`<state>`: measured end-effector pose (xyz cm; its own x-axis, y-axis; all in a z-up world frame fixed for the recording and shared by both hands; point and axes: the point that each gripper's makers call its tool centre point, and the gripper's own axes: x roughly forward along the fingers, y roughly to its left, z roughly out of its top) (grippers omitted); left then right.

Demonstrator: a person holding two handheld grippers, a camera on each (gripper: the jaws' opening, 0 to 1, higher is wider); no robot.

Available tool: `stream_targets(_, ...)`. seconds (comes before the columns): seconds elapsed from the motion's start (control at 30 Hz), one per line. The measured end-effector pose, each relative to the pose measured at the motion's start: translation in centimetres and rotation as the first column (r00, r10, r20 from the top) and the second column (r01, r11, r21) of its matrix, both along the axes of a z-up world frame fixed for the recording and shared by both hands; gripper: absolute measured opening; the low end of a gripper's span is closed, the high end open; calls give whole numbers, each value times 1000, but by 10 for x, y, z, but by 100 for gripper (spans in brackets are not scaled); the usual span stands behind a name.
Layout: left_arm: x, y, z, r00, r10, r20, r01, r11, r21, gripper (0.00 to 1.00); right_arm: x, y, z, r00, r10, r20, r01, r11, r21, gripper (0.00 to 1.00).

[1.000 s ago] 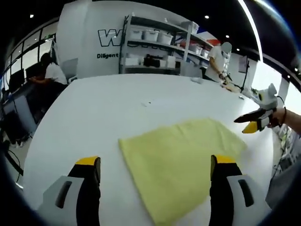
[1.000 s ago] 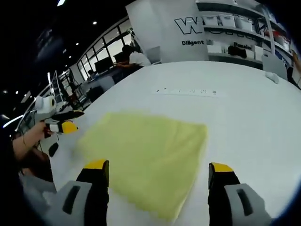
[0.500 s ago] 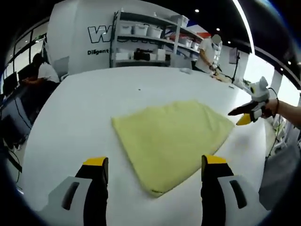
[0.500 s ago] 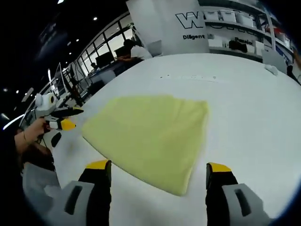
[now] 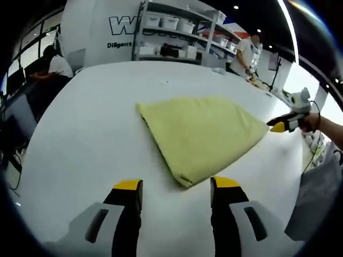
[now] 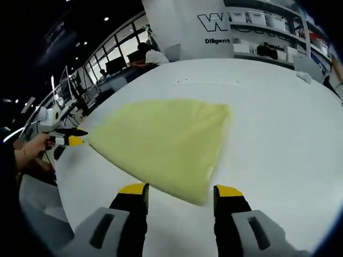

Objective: Fold the garment on the visible template until the final outline fits inside the template.

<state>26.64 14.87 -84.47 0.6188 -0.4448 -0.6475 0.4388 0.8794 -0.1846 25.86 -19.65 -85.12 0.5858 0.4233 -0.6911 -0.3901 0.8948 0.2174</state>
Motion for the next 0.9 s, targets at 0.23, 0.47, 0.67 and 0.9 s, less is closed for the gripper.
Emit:
stream_targets(0.23, 3, -5, -2, 1000, 4, 0, -4, 999, -33, 34, -2, -1, -2, 1000, -3, 0, 3, 1000, -18, 34)
stream_targets(0.47, 3, -6, -12, 1000, -27, -12, 26, 1000, -16, 23, -2, 0, -3, 1000, -17, -7, 17, 1000, -9, 31)
stream_targets(0.67, 0, -10, -17, 999, -49, -21, 49, 999, -25, 10, -2, -5, -11, 999, -48, -21, 48, 999, -21, 22)
stream_targets(0.9, 2, -10, -16, 996, -83, -6, 83, 996, -11, 6, 0, -11, -11, 998, -60, -18, 59, 997, -52, 5)
